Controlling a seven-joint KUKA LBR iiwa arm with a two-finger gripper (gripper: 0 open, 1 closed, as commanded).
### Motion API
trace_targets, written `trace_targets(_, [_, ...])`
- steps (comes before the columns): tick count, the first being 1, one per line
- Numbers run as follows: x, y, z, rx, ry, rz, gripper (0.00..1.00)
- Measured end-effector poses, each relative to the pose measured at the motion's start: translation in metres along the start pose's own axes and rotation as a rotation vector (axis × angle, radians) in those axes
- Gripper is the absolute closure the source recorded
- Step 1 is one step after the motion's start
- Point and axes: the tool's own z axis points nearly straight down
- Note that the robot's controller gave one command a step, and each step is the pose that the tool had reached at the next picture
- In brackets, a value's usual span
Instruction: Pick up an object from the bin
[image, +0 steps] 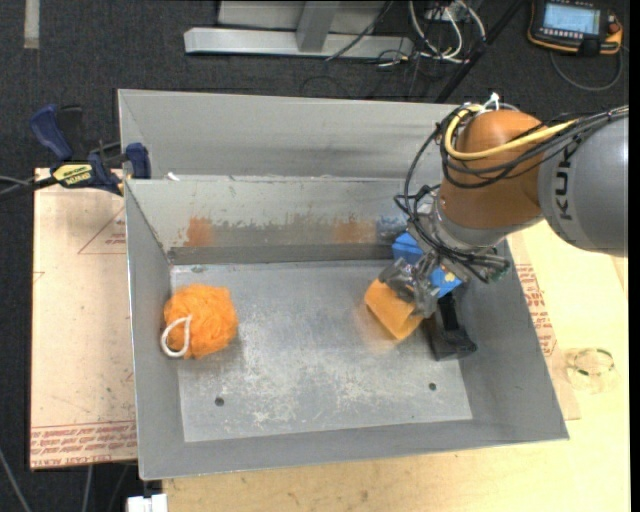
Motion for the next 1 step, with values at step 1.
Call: trace_targets(1, [-0.0142, -0.0221, 0.0198, 0.008, -0.005, -0.096, 1.0])
